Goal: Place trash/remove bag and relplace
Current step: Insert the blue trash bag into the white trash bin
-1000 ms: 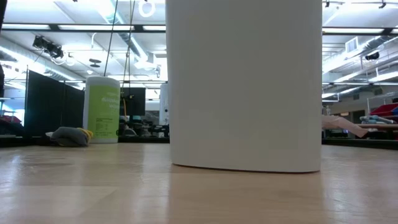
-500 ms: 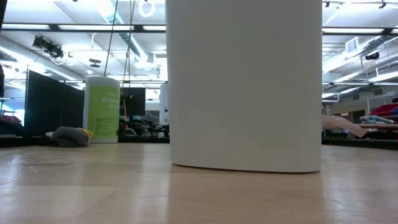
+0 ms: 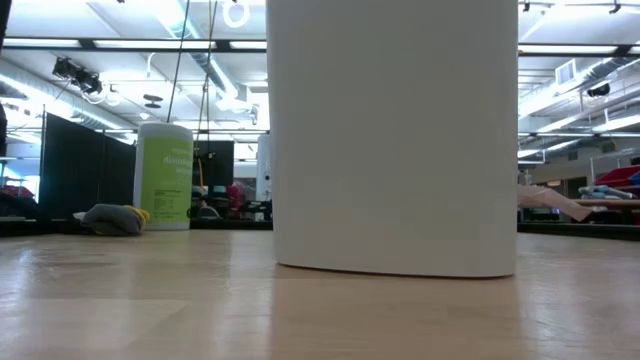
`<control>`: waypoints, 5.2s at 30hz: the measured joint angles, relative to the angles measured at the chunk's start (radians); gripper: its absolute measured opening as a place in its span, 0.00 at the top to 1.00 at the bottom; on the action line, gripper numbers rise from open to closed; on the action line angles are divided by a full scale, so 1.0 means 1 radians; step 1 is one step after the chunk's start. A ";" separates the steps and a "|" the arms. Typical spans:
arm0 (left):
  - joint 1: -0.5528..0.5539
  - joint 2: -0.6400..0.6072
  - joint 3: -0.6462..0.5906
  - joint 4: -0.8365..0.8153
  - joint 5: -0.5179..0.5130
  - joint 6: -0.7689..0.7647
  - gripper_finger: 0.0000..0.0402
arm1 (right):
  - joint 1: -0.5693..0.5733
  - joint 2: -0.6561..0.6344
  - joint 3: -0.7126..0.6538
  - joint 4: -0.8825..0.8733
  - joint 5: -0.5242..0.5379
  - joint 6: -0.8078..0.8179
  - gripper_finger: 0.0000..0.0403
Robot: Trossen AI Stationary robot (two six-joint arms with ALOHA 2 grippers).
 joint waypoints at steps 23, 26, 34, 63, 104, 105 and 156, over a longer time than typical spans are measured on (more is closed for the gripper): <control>-0.001 0.000 0.000 0.008 0.030 0.000 0.99 | -0.208 0.009 -0.014 0.650 0.064 -0.651 1.00; -0.001 0.000 0.000 0.008 0.030 0.000 0.99 | -0.213 0.010 -0.014 0.690 0.061 -0.696 1.00; -0.001 0.000 0.000 -0.004 0.039 0.000 0.99 | -0.257 0.068 -0.066 0.714 -0.064 -0.649 1.00; -0.048 0.000 0.000 -0.053 0.626 -0.365 0.99 | -0.201 -0.119 -0.075 0.601 -0.058 -0.627 1.00; -0.093 0.033 -0.159 0.397 0.448 -0.531 0.99 | -0.490 0.091 -0.075 0.737 -0.772 -0.861 1.00; -0.093 0.033 -0.159 0.397 0.443 -0.531 0.99 | -0.496 0.083 -0.075 0.705 -0.768 -0.861 1.00; -0.150 0.085 -0.158 0.036 0.574 -0.531 1.00 | -0.649 -0.073 -0.075 0.892 -0.804 -1.290 0.66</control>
